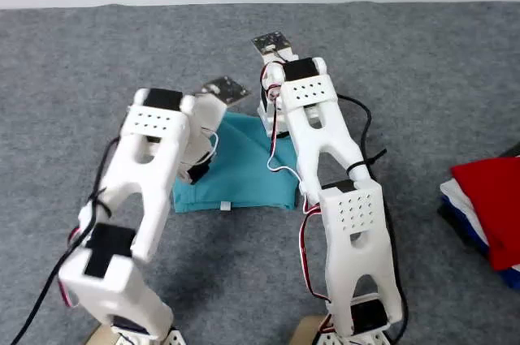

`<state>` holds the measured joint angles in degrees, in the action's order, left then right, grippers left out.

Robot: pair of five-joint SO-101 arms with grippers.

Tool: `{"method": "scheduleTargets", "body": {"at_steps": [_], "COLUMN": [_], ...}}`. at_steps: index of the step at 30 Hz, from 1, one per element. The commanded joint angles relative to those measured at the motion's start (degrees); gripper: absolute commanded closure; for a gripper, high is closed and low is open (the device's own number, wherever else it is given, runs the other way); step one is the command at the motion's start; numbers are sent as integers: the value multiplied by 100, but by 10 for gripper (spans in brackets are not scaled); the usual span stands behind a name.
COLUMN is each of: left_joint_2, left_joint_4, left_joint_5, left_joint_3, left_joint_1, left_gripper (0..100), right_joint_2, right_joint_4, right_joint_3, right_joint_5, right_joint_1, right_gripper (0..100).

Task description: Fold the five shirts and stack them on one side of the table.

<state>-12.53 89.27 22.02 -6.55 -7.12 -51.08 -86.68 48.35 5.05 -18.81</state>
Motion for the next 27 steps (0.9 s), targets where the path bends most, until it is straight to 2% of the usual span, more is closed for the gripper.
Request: {"method": "scheduleTargets", "body": {"at_steps": [1,12,18,20,27], "left_joint_2": [-404,-1064,-1055,-1029,-1011], "left_joint_4": [-220,-255,-97,9,387], "left_joint_5": [-53,-35,26,246,387], "left_joint_3": [224,207,215,224,593], "left_joint_1": [-18,9,396,536,756], "left_gripper": [998,998,998,998,998], "right_joint_2": [163,-259,-259,-259,-180], "right_joint_4": [136,602,822,840,813], "right_joint_3": [413,422,422,422,448], "right_joint_5": [53,70,79,79,316], "right_joint_1": [4,558,822,875,822], "right_gripper": [990,990,990,990,990]}}
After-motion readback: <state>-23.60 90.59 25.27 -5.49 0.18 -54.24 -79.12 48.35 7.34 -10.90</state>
